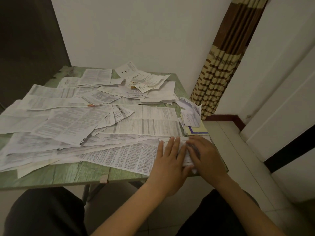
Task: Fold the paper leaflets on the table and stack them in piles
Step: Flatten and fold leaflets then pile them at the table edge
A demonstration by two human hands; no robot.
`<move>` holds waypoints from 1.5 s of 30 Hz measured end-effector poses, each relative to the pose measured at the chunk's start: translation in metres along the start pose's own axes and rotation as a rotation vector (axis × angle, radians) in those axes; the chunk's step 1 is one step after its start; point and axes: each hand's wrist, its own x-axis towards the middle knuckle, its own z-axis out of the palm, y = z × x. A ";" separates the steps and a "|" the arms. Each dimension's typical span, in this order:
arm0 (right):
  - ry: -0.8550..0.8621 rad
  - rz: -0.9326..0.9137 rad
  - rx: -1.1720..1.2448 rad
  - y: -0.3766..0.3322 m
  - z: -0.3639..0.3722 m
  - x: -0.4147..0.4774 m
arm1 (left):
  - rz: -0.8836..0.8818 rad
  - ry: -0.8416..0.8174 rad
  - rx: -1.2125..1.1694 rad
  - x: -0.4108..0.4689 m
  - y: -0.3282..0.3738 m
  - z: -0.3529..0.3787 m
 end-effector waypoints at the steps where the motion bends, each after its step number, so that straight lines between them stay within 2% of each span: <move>1: 0.018 -0.021 -0.025 0.001 -0.001 0.000 | -0.010 0.011 -0.002 -0.001 0.000 -0.001; 3: 0.050 -0.042 -0.014 0.000 -0.007 0.001 | -0.009 0.060 -0.010 -0.003 -0.001 -0.003; 8: 0.065 0.007 0.201 -0.006 -0.017 0.005 | 0.027 0.164 -0.064 -0.007 -0.005 -0.013; 13: 0.095 0.053 0.295 -0.012 -0.022 0.011 | 0.015 0.189 -0.171 -0.011 -0.010 -0.025; 18: 0.067 0.167 0.360 -0.021 -0.037 0.021 | -0.041 0.137 -0.235 -0.016 -0.021 -0.033; 23: 0.005 0.146 0.248 -0.017 -0.048 0.025 | -0.084 0.084 -0.231 -0.022 -0.030 -0.046; 28: 0.057 0.105 0.059 -0.014 -0.054 0.026 | -0.094 0.114 -0.230 -0.025 -0.043 -0.057; 33: 0.106 0.101 0.052 -0.019 -0.057 0.030 | -0.101 0.179 -0.239 -0.033 -0.061 -0.069; 37: 0.155 0.059 0.139 -0.046 -0.048 0.034 | -0.121 0.209 -0.279 -0.046 -0.078 -0.075; 40: 0.082 -0.013 0.227 -0.082 -0.029 0.040 | -0.144 0.213 -0.285 -0.057 -0.098 -0.080; 45: -0.169 -0.122 0.283 -0.139 0.011 0.051 | -0.163 0.214 -0.215 -0.070 -0.144 -0.092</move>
